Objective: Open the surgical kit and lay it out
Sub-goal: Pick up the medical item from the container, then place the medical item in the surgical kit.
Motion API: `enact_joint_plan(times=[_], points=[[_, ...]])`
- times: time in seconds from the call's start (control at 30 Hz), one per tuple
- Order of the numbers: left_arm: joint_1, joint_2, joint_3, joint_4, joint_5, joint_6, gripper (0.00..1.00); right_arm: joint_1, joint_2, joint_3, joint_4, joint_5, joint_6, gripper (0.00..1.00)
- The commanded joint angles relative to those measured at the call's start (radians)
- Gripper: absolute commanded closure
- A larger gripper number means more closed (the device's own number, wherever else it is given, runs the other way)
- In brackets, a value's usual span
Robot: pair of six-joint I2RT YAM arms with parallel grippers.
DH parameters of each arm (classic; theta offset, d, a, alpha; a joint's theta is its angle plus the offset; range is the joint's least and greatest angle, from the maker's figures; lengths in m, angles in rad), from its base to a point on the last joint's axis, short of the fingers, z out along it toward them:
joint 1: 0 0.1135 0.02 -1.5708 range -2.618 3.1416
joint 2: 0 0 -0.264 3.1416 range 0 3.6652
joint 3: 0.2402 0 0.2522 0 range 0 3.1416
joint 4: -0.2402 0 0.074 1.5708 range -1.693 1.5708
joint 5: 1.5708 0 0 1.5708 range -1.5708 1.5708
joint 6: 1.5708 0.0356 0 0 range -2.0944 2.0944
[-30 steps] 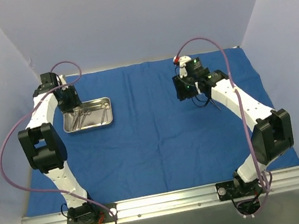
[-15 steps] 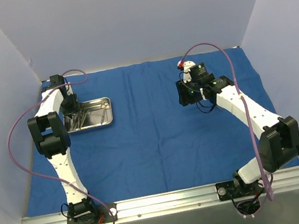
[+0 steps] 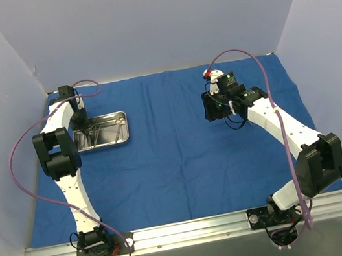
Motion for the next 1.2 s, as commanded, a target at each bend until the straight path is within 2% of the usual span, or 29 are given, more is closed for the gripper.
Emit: enact_joint_plan(times=[0.0, 0.13, 0.37, 0.47, 0.57, 0.6, 0.7, 0.73, 0.8, 0.9, 0.97, 1.17], points=[[-0.002, -0.022, 0.015, -0.008, 0.013, 0.006, 0.89, -0.003, -0.043, -0.006, -0.005, 0.015, 0.017, 0.59], [0.002, -0.067, 0.057, -0.051, 0.011, -0.022, 0.98, -0.003, -0.046, -0.005, 0.007, 0.015, 0.022, 0.59], [0.011, -0.153, 0.127, -0.141, 0.048, -0.062, 0.98, -0.003, 0.006, 0.038, -0.002, 0.015, 0.008, 0.58], [0.011, -0.22, 0.087, -0.135, 0.135, -0.071, 0.98, -0.002, 0.029, 0.063, 0.007, 0.001, 0.008, 0.58], [0.011, -0.309, 0.029, -0.096, 0.329, -0.076, 0.98, -0.002, 0.052, 0.107, 0.018, -0.06, -0.003, 0.58], [0.007, -0.358, -0.031, -0.045, 0.496, -0.083, 0.98, -0.006, 0.06, 0.124, 0.019, -0.149, -0.019, 0.58], [-0.008, -0.445, -0.163, 0.079, 0.717, -0.123, 0.98, -0.009, 0.101, 0.199, 0.035, -0.33, -0.05, 0.57], [-0.033, -0.469, -0.195, 0.113, 0.834, -0.155, 0.98, -0.011, 0.118, 0.225, 0.042, -0.426, -0.034, 0.57], [-0.068, -0.522, -0.266, 0.18, 0.897, -0.18, 0.98, -0.014, 0.183, 0.314, 0.047, -0.481, 0.059, 0.57], [-0.159, -0.581, -0.324, 0.275, 1.019, -0.22, 0.98, -0.025, 0.261, 0.374, 0.13, -0.655, 0.167, 0.55], [-0.214, -0.608, -0.392, 0.343, 1.078, -0.273, 0.98, -0.02, 0.293, 0.38, 0.235, -0.791, 0.27, 0.54], [-0.312, -0.642, -0.505, 0.654, 1.18, -0.473, 0.98, -0.006, 0.289, 0.327, 0.462, -0.968, 0.403, 0.53]])
